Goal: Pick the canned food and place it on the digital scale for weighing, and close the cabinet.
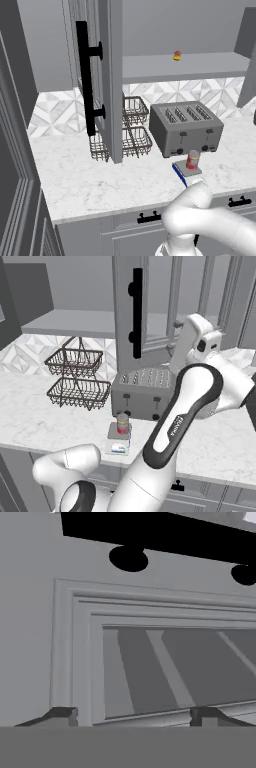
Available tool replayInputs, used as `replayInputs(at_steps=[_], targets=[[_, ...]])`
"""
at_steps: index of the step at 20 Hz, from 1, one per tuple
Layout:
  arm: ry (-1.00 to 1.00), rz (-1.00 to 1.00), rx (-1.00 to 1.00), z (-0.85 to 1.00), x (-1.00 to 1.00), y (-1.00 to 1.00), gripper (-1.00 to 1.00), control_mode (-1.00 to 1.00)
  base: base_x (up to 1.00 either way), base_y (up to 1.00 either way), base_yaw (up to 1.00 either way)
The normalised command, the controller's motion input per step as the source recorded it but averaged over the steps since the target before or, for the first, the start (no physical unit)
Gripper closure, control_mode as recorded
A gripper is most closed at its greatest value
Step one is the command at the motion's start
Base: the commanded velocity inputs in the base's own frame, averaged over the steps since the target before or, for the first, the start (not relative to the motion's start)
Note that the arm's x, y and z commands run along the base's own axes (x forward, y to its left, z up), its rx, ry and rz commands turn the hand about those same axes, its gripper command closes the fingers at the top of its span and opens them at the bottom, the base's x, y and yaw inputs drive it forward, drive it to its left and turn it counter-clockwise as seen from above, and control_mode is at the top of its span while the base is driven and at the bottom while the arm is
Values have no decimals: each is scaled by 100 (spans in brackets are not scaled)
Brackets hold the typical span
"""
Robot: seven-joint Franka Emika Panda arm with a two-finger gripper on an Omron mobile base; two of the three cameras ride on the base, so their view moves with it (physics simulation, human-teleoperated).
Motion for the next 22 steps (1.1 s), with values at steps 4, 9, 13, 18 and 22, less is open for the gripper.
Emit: replayInputs(at_steps=[4,9,13,18,22], targets=[[14,-14,-15,0,85,57,-100,-100,0,0,0],[6,-3,-6,0,96,36,-100,-100,0,0,0],[0,0,0,-3,94,11,-100,-100,0,0,0],[0,0,0,-11,76,0,-100,-100,0,0,0],[0,0,0,-3,68,0,-100,-100,0,0,0]])
